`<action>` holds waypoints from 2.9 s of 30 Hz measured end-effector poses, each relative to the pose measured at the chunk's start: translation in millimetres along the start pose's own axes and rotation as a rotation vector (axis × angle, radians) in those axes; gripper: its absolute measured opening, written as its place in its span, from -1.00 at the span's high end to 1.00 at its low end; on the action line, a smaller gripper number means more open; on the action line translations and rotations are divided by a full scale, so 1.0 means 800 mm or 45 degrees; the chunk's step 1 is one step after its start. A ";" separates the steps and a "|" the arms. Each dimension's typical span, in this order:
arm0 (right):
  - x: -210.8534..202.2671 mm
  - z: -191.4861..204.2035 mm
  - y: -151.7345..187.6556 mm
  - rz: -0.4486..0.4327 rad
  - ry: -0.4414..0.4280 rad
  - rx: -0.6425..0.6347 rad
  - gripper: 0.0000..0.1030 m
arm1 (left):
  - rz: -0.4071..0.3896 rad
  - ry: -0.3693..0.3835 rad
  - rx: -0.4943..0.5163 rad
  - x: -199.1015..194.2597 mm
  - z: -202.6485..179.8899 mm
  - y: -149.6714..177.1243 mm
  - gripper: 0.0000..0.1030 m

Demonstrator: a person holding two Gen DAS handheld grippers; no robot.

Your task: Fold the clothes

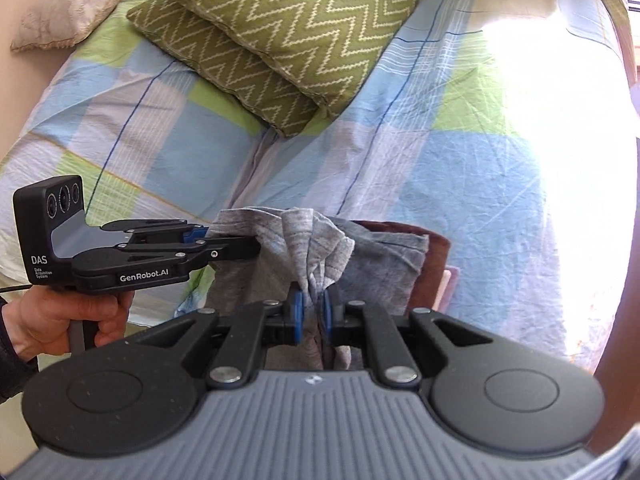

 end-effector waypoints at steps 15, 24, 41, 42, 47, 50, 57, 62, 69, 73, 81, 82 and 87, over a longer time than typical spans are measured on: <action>0.018 -0.039 -0.024 -0.007 -0.002 0.157 0.50 | -0.018 -0.105 -0.062 0.004 0.034 -0.015 0.07; 0.028 -0.050 -0.041 -0.025 0.169 -0.005 0.40 | -0.118 -0.186 -0.100 -0.018 0.024 -0.008 0.08; -0.095 0.028 0.028 0.011 0.180 -0.790 0.34 | -0.415 -0.282 -0.668 -0.096 -0.097 0.191 0.10; -0.095 0.034 0.035 0.030 0.169 -0.868 0.30 | -0.445 -0.271 -0.735 -0.092 -0.104 0.202 0.13; -0.077 0.051 0.051 0.085 0.031 -1.258 0.21 | -0.581 -0.260 -1.035 -0.062 -0.128 0.235 0.26; -0.066 0.045 0.045 0.125 -0.085 -1.379 0.20 | -0.658 -0.288 -1.199 -0.037 -0.136 0.247 0.32; -0.053 0.013 0.034 0.181 -0.221 -1.593 0.13 | -0.823 -0.387 -1.429 0.007 -0.159 0.261 0.38; -0.056 -0.001 0.032 0.171 -0.242 -1.665 0.10 | -0.925 -0.467 -1.482 0.004 -0.172 0.271 0.92; -0.070 -0.009 0.034 0.100 -0.225 -1.707 -0.03 | -0.856 -0.551 -1.424 0.003 -0.182 0.270 0.92; -0.082 -0.011 0.038 0.054 -0.199 -1.702 -0.09 | -0.786 -0.596 -1.415 0.005 -0.179 0.260 0.92; -0.108 -0.023 0.051 -0.021 -0.160 -1.756 -0.17 | -0.738 -0.654 -1.365 0.012 -0.179 0.250 0.92; -0.109 -0.024 0.052 -0.026 -0.158 -1.760 -0.20 | -0.737 -0.657 -1.356 0.012 -0.179 0.250 0.92; -0.108 -0.024 0.058 -0.061 -0.160 -1.803 -0.26 | -0.741 -0.675 -1.316 0.014 -0.180 0.250 0.90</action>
Point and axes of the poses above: each gripper's, at about its wrist camera, not at the fingertips, and x roughly the way its jaws point, z to its left, y to its underside, the point moved 8 cm from there along x, roughly the way its jaws point, and after that the axes turned 10 degrees about y, right-handed, at the moved point
